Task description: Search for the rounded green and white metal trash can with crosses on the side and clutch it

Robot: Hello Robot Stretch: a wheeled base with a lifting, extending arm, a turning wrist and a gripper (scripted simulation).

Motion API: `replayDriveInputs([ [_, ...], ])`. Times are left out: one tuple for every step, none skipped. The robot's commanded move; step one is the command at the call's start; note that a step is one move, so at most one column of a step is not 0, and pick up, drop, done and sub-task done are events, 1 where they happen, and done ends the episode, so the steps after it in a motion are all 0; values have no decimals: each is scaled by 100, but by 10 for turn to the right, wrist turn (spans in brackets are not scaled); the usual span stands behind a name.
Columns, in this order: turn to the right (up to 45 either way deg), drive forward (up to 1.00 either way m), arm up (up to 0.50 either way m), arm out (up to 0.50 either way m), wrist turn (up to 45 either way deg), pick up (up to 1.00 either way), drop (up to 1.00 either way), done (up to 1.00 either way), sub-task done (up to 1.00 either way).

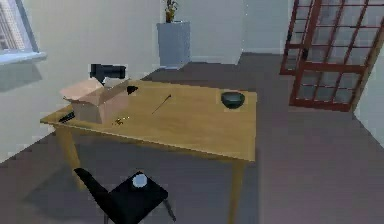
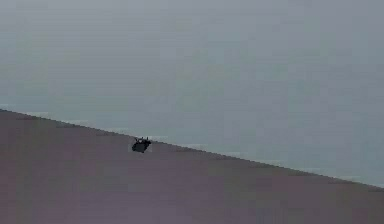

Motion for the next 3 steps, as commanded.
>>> replayDriveInputs([
  [-450, 0, 0, 0, 0, 0, 0, 0, 0],
  [0, 45, 0, 0, 0, 0, 0, 0, 0],
  [0, 30, 0, 0, 0, 0, 0, 0, 0],
])
